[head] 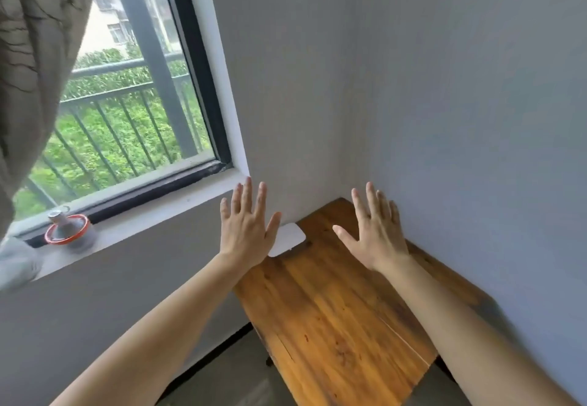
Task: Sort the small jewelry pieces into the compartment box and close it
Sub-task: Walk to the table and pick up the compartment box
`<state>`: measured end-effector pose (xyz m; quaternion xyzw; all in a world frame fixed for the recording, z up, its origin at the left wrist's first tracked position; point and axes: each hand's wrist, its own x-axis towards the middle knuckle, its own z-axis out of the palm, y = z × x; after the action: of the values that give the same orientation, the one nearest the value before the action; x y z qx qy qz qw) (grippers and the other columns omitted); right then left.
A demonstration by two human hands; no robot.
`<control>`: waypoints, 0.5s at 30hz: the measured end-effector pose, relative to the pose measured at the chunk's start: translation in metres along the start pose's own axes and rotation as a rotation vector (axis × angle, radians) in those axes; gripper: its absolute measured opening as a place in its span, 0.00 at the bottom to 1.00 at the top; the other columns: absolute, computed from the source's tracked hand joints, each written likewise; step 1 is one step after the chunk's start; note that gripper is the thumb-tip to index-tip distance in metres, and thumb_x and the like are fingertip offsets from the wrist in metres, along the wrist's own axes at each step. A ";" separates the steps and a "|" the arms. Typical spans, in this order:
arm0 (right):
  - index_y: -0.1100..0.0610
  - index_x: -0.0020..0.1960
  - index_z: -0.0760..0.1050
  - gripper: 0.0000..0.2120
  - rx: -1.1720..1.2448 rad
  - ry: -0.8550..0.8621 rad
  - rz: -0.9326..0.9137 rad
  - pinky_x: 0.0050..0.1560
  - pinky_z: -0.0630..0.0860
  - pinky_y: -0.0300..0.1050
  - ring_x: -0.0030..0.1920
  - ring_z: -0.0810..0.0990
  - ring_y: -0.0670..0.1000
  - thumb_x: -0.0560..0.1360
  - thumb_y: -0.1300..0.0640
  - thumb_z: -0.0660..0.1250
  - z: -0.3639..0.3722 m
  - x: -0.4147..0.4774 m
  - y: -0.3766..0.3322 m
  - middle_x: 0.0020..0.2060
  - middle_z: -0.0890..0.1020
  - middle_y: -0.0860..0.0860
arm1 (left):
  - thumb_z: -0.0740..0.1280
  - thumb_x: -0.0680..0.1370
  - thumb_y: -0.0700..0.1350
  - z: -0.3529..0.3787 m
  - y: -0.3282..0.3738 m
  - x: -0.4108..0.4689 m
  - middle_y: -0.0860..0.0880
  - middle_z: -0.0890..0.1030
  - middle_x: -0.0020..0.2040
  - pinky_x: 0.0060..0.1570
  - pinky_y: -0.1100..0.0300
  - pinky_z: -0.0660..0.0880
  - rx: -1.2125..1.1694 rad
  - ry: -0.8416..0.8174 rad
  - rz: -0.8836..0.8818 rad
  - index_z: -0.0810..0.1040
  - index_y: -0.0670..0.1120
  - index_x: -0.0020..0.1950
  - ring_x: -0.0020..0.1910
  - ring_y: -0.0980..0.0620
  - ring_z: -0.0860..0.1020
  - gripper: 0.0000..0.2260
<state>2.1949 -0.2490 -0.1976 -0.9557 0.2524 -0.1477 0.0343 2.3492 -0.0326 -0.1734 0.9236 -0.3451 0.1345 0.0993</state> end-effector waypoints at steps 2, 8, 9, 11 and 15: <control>0.51 0.81 0.39 0.42 -0.021 -0.012 0.043 0.77 0.43 0.59 0.80 0.44 0.61 0.77 0.29 0.47 0.007 0.014 0.010 0.80 0.39 0.58 | 0.45 0.82 0.64 0.016 0.006 0.021 0.43 0.45 0.82 0.77 0.40 0.47 -0.016 -0.021 0.036 0.45 0.49 0.81 0.81 0.42 0.43 0.32; 0.51 0.81 0.39 0.41 -0.028 -0.064 0.070 0.77 0.45 0.61 0.80 0.45 0.61 0.77 0.29 0.46 0.042 0.060 0.027 0.80 0.39 0.58 | 0.44 0.81 0.63 0.057 0.005 0.057 0.42 0.47 0.82 0.77 0.40 0.48 -0.021 -0.042 0.079 0.48 0.49 0.81 0.81 0.42 0.45 0.32; 0.52 0.81 0.39 0.41 -0.023 -0.071 0.073 0.78 0.45 0.61 0.80 0.45 0.62 0.78 0.30 0.46 0.050 0.070 0.027 0.80 0.39 0.58 | 0.44 0.81 0.63 0.064 0.002 0.065 0.42 0.48 0.82 0.77 0.40 0.48 -0.012 -0.043 0.085 0.48 0.49 0.81 0.81 0.41 0.46 0.32; 0.52 0.81 0.40 0.41 -0.008 -0.101 0.101 0.78 0.46 0.61 0.80 0.46 0.62 0.78 0.30 0.46 0.067 0.085 0.024 0.80 0.40 0.59 | 0.43 0.81 0.64 0.082 -0.006 0.079 0.42 0.48 0.82 0.77 0.41 0.47 -0.007 -0.083 0.071 0.49 0.49 0.81 0.81 0.41 0.46 0.32; 0.53 0.81 0.40 0.41 0.004 -0.170 0.130 0.78 0.45 0.60 0.80 0.46 0.61 0.78 0.30 0.47 0.108 0.091 0.017 0.80 0.41 0.59 | 0.43 0.81 0.63 0.125 -0.019 0.093 0.43 0.46 0.82 0.77 0.41 0.48 -0.001 -0.216 0.067 0.47 0.49 0.81 0.81 0.42 0.45 0.31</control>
<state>2.2947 -0.3094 -0.2790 -0.9463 0.3098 -0.0639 0.0670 2.4521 -0.1100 -0.2634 0.9206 -0.3845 0.0374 0.0576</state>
